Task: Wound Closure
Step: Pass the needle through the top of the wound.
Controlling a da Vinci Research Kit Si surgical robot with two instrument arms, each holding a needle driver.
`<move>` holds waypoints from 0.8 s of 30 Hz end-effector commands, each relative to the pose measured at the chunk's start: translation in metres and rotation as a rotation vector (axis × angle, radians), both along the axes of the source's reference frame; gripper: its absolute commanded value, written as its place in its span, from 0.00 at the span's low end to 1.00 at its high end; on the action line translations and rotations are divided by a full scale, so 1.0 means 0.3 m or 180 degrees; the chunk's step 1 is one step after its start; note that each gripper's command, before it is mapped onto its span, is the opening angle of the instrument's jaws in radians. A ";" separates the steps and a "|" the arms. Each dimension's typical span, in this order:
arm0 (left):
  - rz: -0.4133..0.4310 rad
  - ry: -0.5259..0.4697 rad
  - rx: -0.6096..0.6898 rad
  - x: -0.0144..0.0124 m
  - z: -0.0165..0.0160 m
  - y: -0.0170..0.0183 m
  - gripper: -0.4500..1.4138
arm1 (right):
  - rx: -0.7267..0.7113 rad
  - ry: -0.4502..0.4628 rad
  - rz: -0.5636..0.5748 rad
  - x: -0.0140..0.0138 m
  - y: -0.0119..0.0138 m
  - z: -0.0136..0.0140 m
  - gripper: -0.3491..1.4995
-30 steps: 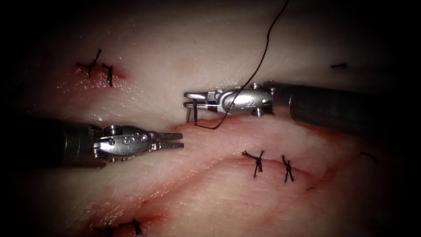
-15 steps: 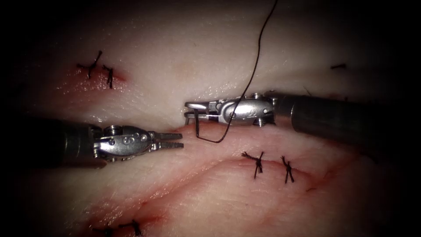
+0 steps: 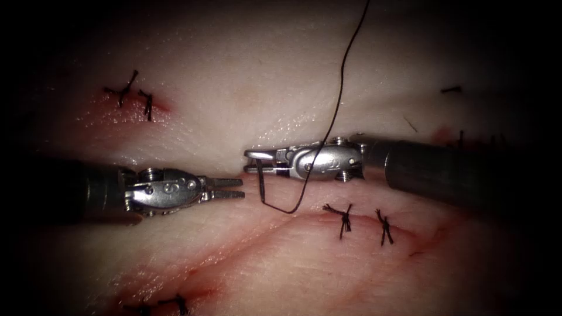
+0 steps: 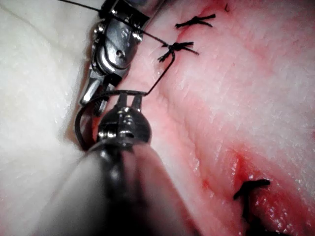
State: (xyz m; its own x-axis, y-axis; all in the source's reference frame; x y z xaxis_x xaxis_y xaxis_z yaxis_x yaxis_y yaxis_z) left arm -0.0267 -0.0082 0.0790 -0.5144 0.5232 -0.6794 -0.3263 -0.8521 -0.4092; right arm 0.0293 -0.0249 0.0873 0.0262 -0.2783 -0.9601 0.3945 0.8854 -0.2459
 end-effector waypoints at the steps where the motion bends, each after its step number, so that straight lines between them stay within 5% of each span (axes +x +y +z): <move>1: 0.0002 -0.0002 -0.0003 -0.0019 0.001 0.001 0.29 | 0.0031 -0.0007 -0.0004 0.0020 0.0009 0.0023 0.00; 24: -0.0014 0.0001 0.0010 -0.0021 0.001 0.000 0.28 | 0.0254 -0.0138 0.0035 0.0098 0.0055 0.0026 0.00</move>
State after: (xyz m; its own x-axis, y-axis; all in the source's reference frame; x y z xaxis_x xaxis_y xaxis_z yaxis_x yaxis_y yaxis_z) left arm -0.0267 -0.0083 0.0789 -0.5138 0.5276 -0.6765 -0.3305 -0.8494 -0.4115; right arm 0.0311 -0.0238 0.0880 0.0736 -0.1973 -0.9776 0.3967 0.9052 -0.1528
